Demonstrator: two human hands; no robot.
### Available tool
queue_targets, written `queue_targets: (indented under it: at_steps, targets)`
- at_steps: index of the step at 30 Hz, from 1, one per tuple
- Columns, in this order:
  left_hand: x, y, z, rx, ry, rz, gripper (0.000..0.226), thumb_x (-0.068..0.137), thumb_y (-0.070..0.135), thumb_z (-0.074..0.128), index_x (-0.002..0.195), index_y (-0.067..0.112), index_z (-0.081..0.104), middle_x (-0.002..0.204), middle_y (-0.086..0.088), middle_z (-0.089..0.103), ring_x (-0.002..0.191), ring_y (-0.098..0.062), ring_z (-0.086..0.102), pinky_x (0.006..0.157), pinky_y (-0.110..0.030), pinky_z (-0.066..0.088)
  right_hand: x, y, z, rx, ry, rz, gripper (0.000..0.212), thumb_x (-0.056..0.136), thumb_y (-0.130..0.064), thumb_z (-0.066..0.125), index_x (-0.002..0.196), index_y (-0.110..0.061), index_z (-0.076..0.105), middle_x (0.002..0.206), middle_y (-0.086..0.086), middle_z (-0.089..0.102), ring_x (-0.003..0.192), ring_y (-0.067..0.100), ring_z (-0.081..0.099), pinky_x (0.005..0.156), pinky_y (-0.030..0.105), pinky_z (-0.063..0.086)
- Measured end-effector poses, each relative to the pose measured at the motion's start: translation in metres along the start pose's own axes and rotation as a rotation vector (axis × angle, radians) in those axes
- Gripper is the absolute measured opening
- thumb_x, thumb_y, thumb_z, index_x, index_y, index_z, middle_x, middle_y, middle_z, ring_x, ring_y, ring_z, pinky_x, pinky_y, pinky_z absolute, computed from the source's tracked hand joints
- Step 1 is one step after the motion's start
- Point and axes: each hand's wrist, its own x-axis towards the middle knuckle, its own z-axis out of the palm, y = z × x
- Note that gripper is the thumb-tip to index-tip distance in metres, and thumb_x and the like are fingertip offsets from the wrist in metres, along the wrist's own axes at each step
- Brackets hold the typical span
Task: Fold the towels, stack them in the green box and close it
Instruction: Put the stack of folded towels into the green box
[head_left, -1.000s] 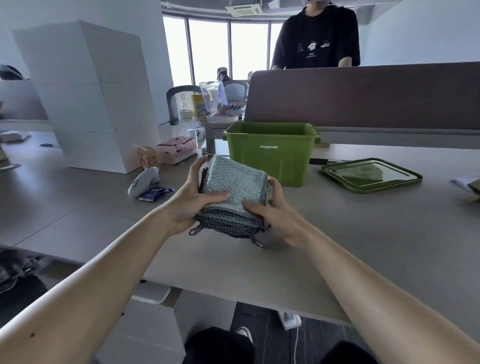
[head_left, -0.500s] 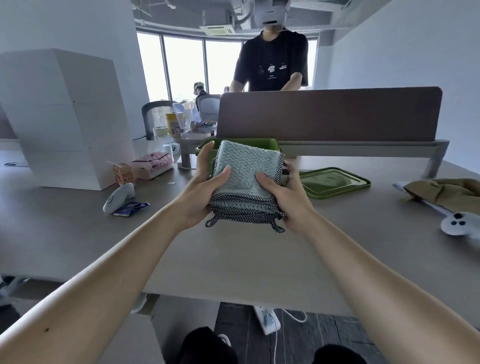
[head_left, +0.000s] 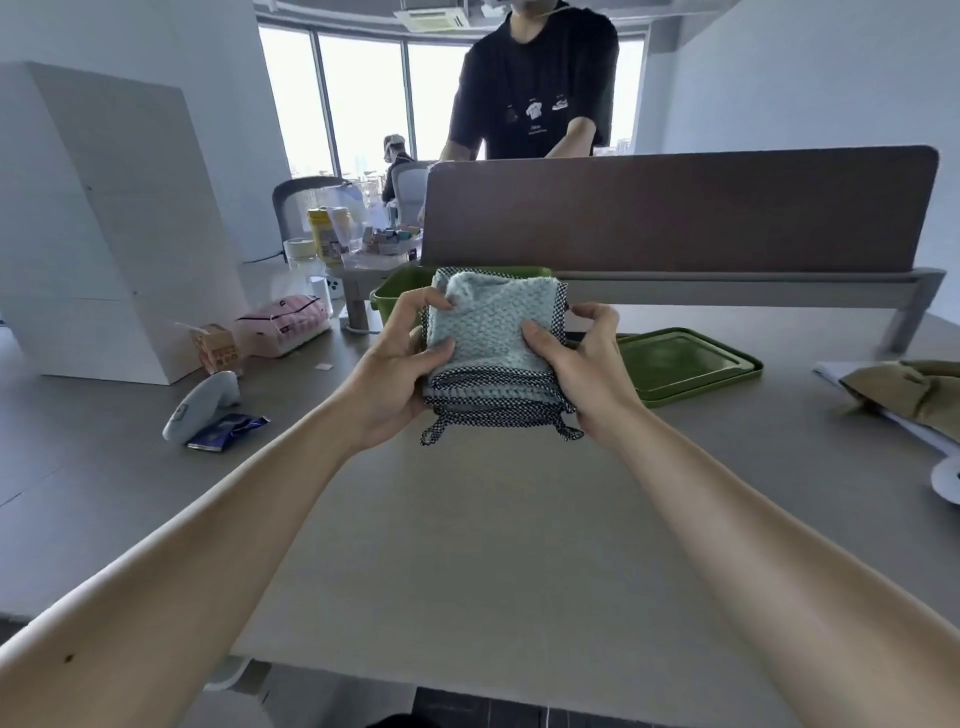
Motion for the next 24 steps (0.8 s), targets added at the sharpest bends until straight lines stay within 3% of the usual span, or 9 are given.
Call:
queue_targets:
  at_steps: [4, 6, 9, 11, 13, 16, 20, 24]
  targets:
    - [0.039, -0.011, -0.019, 0.013, 0.016, 0.029, 0.025, 0.101, 0.0, 0.046, 0.095, 0.024, 0.048, 0.105, -0.008, 0.056, 0.082, -0.027, 0.059, 0.056, -0.032, 0.051, 0.046, 0.008, 0.004, -0.064, 0.048, -0.028, 0.064, 0.079, -0.048, 0.077, 0.117, -0.027, 0.031, 0.117, 0.004, 0.061, 0.101, 0.025, 0.069, 0.087, 0.051, 0.058]
    - [0.061, -0.01, -0.029, 0.055, -0.006, 0.078, 0.03, 0.098, -0.003, 0.047, 0.083, 0.021, 0.056, 0.092, -0.011, 0.052, 0.076, -0.027, 0.05, 0.058, -0.03, 0.046, 0.071, 0.006, 0.005, -0.09, 0.063, -0.056, 0.062, 0.079, -0.049, 0.076, 0.115, -0.025, 0.033, 0.116, 0.004, 0.061, 0.101, 0.024, 0.068, 0.088, 0.05, 0.057]
    - [0.104, -0.001, -0.044, 0.04, 0.014, 0.089, 0.039, 0.092, -0.006, 0.05, 0.072, 0.02, 0.071, 0.088, -0.005, 0.062, 0.08, -0.022, 0.059, 0.067, -0.03, 0.055, 0.118, 0.0, 0.011, -0.135, 0.078, -0.098, 0.059, 0.079, -0.052, 0.074, 0.112, -0.022, 0.035, 0.113, 0.003, 0.06, 0.101, 0.023, 0.067, 0.087, 0.051, 0.056]
    - [0.132, 0.007, -0.05, 0.022, 0.055, 0.058, 0.033, 0.091, -0.004, 0.052, 0.089, 0.019, 0.077, 0.112, -0.001, 0.07, 0.097, -0.023, 0.068, 0.08, -0.033, 0.06, 0.147, -0.007, 0.014, -0.129, 0.075, -0.104, 0.055, 0.078, -0.052, 0.074, 0.106, -0.024, 0.036, 0.111, 0.005, 0.061, 0.1, 0.024, 0.067, 0.086, 0.054, 0.056]
    - [0.158, 0.017, -0.057, 0.001, 0.06, -0.018, 0.036, 0.088, -0.004, 0.055, 0.115, 0.015, 0.069, 0.13, 0.0, 0.065, 0.11, -0.023, 0.067, 0.086, -0.032, 0.058, 0.169, -0.016, 0.016, -0.142, 0.07, -0.084, 0.049, 0.083, -0.047, 0.072, 0.105, -0.023, 0.036, 0.109, 0.003, 0.06, 0.099, 0.023, 0.066, 0.087, 0.055, 0.055]
    - [0.184, 0.036, -0.065, 0.06, 0.024, -0.149, 0.066, 0.079, -0.005, 0.061, 0.139, 0.02, 0.054, 0.133, -0.005, 0.056, 0.103, -0.017, 0.068, 0.089, -0.027, 0.056, 0.191, -0.032, 0.02, -0.268, 0.022, -0.025, 0.046, 0.091, -0.043, 0.065, 0.116, -0.022, 0.033, 0.114, -0.002, 0.055, 0.105, 0.021, 0.061, 0.093, 0.052, 0.052]
    - [0.214, 0.076, -0.073, 0.124, 0.012, -0.326, 0.085, 0.079, -0.016, 0.061, 0.146, 0.033, 0.044, 0.125, -0.002, 0.051, 0.094, -0.015, 0.069, 0.086, -0.03, 0.058, 0.213, -0.067, 0.023, -0.311, -0.091, 0.019, 0.048, 0.097, -0.034, 0.06, 0.129, -0.033, 0.025, 0.125, -0.002, 0.055, 0.108, 0.018, 0.061, 0.096, 0.052, 0.052]
    - [0.237, 0.118, -0.082, 0.152, -0.026, -0.435, 0.092, 0.075, -0.016, 0.066, 0.146, 0.036, 0.041, 0.124, -0.008, 0.051, 0.087, -0.017, 0.071, 0.077, -0.028, 0.06, 0.227, -0.109, 0.031, -0.316, -0.119, 0.083, 0.059, 0.096, -0.035, 0.058, 0.132, -0.059, 0.018, 0.138, 0.007, 0.052, 0.111, 0.028, 0.062, 0.096, 0.058, 0.05]
